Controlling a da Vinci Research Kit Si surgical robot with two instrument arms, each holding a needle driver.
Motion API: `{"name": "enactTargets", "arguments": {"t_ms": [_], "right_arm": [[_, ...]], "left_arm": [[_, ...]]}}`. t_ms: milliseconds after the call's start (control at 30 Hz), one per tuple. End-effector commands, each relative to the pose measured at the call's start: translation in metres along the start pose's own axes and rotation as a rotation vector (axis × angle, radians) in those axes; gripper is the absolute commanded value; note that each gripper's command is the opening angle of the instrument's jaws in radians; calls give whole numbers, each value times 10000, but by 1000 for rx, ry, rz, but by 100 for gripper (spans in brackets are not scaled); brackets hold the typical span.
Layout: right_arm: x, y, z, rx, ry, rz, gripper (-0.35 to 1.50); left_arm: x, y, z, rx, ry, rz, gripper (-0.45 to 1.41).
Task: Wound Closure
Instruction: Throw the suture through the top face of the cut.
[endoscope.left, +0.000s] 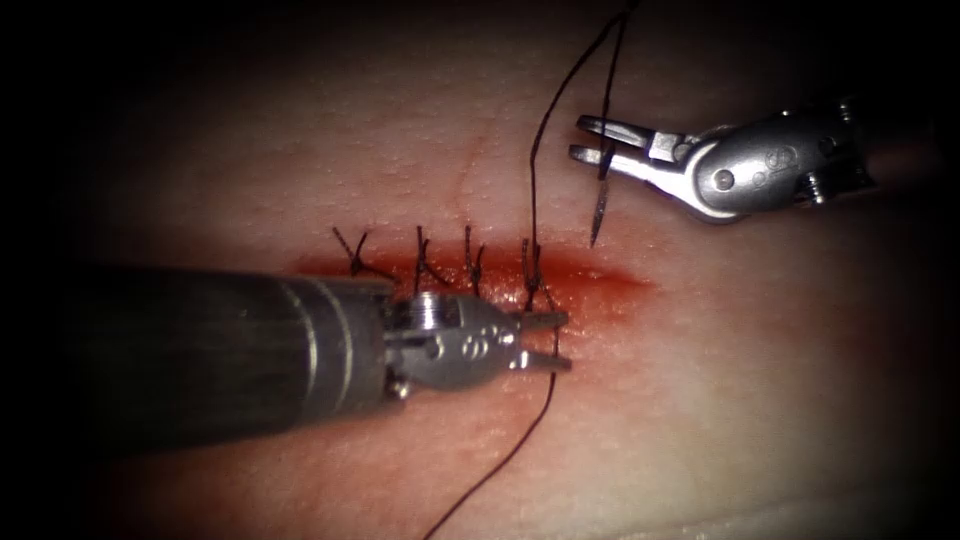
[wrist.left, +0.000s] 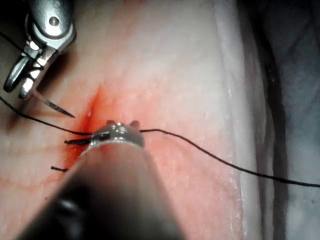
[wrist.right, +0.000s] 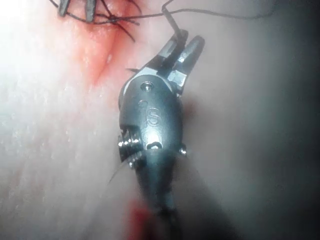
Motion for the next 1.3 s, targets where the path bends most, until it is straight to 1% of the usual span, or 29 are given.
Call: {"name": "enactTargets", "arguments": {"t_ms": [33, 167, 233, 300, 367, 433, 767, 833, 967, 1067, 1200, 1300], "right_arm": [[-5, -5, 7, -2, 3, -6, -35], [-8, -11, 5, -4, 5, -36, -35], [-9, -17, 3, -4, 9, -83, -35], [-11, -21, 1, -5, 12, -99, -35], [-14, -32, -3, -2, 13, -163, -35], [-18, -42, -7, 3, 18, -179, -35], [-38, -90, -23, 10, 52, -226, -35], [-40, -94, -24, 9, 53, -230, -35], [-47, -111, -24, 19, 52, -248, -35], [-58, -125, -25, 28, 49, -273, -35], [-69, -135, -32, 29, 35, -261, -35], [-75, -136, -39, 20, 26, -245, -35]], "left_arm": [[0, -1, 7, -1, 2, 1, 9], [1, -1, 7, -5, 4, 0, 9], [1, 0, 7, -7, 6, 0, 9], [1, 0, 7, -7, 6, 0, 9], [1, -1, 7, -7, 6, 0, 9], [1, -1, 7, -9, 8, -1, 9], [0, -2, 6, -12, 5, -6, 9], [0, -2, 6, -12, 5, -6, 9], [0, -1, 5, -12, 5, -7, 9], [0, -1, 5, -12, 5, -7, 9], [0, 0, 5, -14, -1, -5, 9], [-2, 1, 6, -20, -10, -7, 9]]}}
